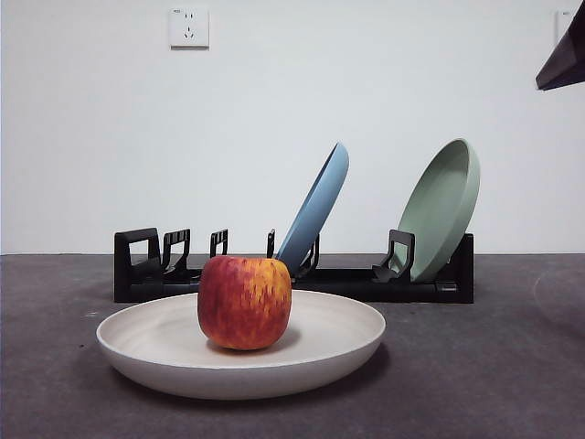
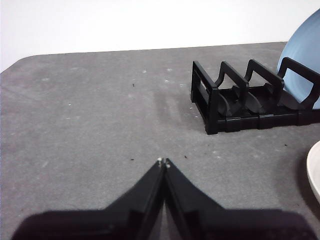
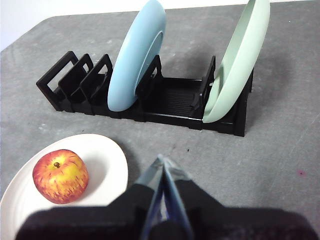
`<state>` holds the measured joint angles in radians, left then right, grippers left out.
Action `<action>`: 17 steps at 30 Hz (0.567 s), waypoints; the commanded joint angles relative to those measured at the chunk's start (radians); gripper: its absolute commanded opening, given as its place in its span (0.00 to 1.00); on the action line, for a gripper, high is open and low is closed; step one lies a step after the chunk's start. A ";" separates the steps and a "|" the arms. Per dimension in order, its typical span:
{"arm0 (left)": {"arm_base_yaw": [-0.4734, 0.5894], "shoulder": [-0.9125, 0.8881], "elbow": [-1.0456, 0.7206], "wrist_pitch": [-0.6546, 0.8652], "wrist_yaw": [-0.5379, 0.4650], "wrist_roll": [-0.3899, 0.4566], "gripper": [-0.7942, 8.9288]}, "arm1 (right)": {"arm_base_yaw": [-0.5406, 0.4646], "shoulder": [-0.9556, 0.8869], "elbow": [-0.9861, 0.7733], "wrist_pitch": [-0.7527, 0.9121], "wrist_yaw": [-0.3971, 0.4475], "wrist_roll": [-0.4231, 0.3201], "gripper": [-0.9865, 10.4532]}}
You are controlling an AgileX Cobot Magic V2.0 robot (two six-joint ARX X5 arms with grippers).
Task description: Take the yellow plate from the plate rack,put the plate on the table,take the apple from the table,put the apple in the plate
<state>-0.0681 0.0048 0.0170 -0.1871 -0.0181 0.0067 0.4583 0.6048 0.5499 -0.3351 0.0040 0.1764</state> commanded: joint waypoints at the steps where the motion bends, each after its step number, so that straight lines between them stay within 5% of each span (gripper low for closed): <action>1: 0.003 -0.003 -0.013 -0.001 -0.002 -0.007 0.08 | 0.000 -0.001 -0.006 0.008 0.003 0.009 0.09; 9: 0.003 -0.003 -0.013 0.000 -0.002 -0.007 0.08 | -0.009 -0.027 -0.006 -0.001 0.016 -0.026 0.09; 17: 0.003 -0.003 -0.013 0.000 -0.002 -0.007 0.08 | -0.168 -0.219 -0.054 -0.009 0.021 -0.125 0.09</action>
<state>-0.0681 0.0048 0.0170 -0.1871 -0.0185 0.0067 0.3122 0.4084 0.5224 -0.3435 0.0250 0.0731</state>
